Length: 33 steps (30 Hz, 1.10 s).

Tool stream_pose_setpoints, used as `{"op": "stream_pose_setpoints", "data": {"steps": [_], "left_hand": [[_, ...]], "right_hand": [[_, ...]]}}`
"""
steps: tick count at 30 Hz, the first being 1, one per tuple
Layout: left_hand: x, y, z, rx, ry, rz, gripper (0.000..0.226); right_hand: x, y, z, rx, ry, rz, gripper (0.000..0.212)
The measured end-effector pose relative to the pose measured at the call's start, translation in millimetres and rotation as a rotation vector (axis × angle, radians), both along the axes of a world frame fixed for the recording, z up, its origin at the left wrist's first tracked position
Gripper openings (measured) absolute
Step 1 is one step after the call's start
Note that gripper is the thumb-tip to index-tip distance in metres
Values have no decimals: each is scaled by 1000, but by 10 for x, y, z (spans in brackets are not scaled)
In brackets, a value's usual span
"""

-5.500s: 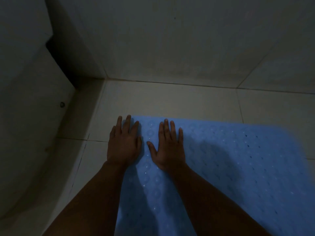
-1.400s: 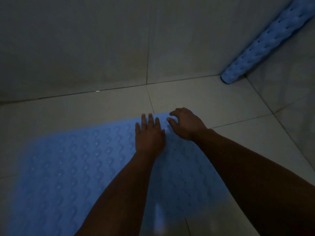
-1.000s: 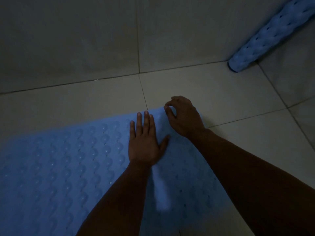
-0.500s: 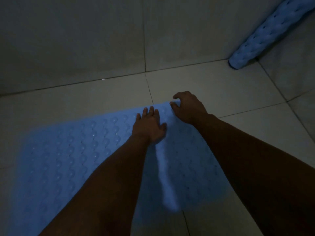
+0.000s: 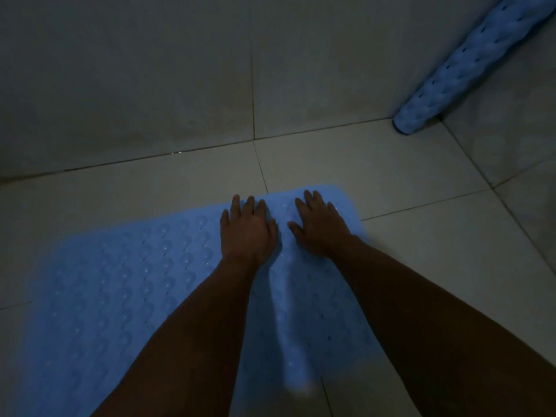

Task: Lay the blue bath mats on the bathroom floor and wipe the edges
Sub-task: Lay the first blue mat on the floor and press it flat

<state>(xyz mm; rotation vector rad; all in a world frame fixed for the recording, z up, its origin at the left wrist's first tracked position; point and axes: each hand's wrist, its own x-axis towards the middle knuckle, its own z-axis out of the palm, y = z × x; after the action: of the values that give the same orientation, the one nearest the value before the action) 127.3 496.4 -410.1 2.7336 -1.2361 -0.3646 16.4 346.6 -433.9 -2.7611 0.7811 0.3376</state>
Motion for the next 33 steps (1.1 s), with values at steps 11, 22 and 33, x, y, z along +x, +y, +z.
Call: {"op": "stream_pose_setpoints", "data": {"steps": [11,22,33], "left_hand": [[169,-197,-226,-119,-69,-7,65],[236,-198,-199,-135,-66,32,63],[-7,-137,-30,-146,-96,-45,56]], "right_hand": [[-119,8,-472,-114,-240,-1,83],[-115,-16,-448,-76,-183,9,95],[181,-271,250,247,-148,-169,68]]}}
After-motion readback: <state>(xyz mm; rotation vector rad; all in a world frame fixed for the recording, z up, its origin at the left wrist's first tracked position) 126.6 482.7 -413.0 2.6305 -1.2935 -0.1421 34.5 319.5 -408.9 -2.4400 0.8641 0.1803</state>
